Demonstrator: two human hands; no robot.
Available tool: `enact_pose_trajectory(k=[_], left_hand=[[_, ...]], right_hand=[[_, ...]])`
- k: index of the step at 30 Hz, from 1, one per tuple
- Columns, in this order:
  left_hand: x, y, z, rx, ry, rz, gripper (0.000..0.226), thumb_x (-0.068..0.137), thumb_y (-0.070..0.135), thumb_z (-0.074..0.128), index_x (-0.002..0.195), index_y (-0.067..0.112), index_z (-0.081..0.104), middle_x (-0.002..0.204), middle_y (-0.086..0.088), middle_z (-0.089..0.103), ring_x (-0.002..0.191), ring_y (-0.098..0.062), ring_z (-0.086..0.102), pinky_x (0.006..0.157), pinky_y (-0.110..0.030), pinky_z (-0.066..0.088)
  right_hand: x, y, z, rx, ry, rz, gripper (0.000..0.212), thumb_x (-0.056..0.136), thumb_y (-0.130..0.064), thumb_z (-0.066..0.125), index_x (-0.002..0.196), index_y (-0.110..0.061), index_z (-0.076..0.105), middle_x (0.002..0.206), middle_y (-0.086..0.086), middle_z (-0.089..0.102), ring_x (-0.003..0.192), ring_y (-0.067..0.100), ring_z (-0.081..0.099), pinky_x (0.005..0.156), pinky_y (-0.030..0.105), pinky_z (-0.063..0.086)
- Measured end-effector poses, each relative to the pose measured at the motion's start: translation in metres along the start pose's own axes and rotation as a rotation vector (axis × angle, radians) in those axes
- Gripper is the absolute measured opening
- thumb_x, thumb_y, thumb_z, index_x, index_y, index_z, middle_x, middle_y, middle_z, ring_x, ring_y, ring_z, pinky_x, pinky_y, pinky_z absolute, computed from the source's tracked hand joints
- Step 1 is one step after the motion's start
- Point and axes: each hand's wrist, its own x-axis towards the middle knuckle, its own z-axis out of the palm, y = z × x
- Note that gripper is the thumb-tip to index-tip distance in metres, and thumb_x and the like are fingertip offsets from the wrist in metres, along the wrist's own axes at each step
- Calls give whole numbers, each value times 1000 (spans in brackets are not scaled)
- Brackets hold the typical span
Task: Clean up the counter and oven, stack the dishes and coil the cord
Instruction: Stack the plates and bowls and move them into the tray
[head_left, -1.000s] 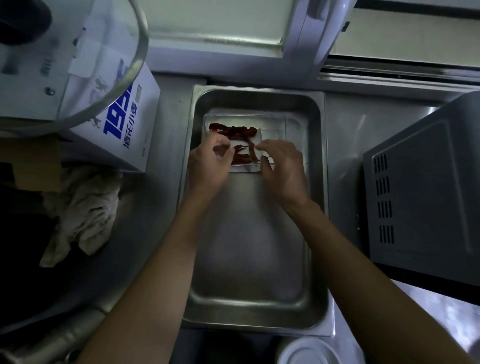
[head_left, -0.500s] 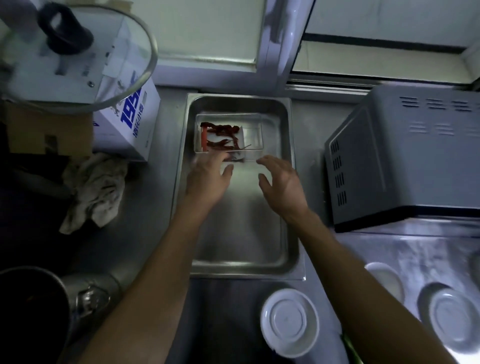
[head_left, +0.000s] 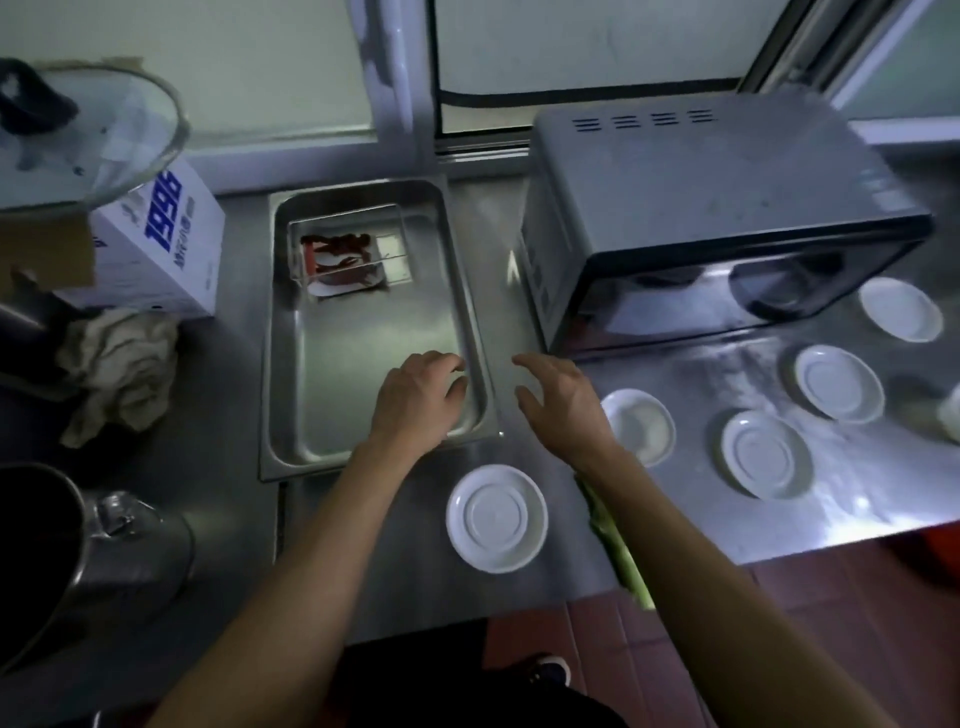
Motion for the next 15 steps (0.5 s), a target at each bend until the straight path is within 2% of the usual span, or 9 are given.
enact_pose_trajectory(k=[6, 10, 15], left_hand=[[-49, 68, 18, -40, -31, 98, 23, 94, 27, 61, 112, 15, 69, 111, -4, 70, 103, -28, 62, 86, -43, 51], [-79, 108, 30, -48, -73, 144, 24, 95, 26, 61, 115, 15, 69, 114, -4, 69, 104, -27, 62, 88, -40, 50], [-104, 148, 46, -12, -126, 209, 22, 96, 29, 57, 114, 20, 67, 114, 2, 68, 106, -22, 60, 87, -39, 50]], right_hand=[[-85, 30, -43, 17, 40, 88, 41, 83, -9, 68, 123, -9, 66, 118, 14, 69, 106, 37, 64, 88, 44, 52], [-136, 49, -64, 26, 58, 160, 41, 87, -13, 66, 128, -12, 63, 128, 11, 66, 116, 36, 59, 91, 48, 52], [-186, 72, -86, 7, 61, 236, 42, 88, -15, 66, 130, -14, 62, 130, 9, 65, 116, 33, 58, 94, 44, 49]])
